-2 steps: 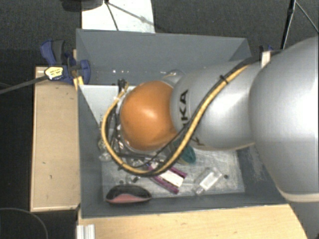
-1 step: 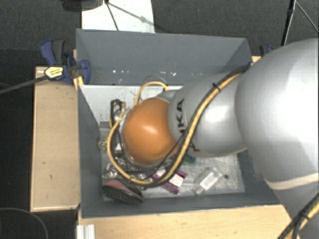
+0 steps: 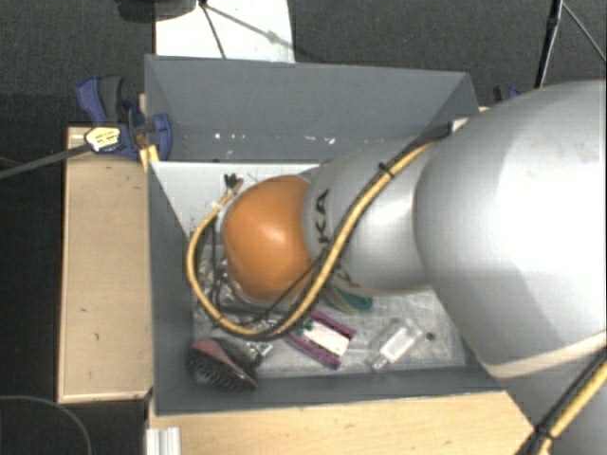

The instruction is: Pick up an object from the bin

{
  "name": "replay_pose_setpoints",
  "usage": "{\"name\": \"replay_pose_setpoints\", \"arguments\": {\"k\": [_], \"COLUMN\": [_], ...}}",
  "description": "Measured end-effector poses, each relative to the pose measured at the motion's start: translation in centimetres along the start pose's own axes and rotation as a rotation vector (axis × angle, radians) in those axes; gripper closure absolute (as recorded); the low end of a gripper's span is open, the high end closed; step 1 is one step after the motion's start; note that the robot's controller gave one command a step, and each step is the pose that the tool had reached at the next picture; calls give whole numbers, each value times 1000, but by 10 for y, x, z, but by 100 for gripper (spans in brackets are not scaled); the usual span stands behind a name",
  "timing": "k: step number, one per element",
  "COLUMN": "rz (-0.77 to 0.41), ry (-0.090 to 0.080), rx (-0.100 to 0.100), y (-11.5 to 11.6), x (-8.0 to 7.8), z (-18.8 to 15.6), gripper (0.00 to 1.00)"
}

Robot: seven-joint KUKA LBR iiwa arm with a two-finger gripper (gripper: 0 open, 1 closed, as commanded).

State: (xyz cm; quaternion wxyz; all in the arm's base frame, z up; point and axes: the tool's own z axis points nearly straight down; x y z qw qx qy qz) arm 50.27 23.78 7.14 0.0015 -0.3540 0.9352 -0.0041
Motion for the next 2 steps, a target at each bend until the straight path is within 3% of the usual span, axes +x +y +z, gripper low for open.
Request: {"name": "replay_pose_setpoints", "arguments": {"k": [1,2], "rz": [2,6], "ry": [-7,-10], "rx": [-4,-6], "y": [3,1], "x": [-2,-4], "z": [-1,-107], "gripper": [100,100]}}
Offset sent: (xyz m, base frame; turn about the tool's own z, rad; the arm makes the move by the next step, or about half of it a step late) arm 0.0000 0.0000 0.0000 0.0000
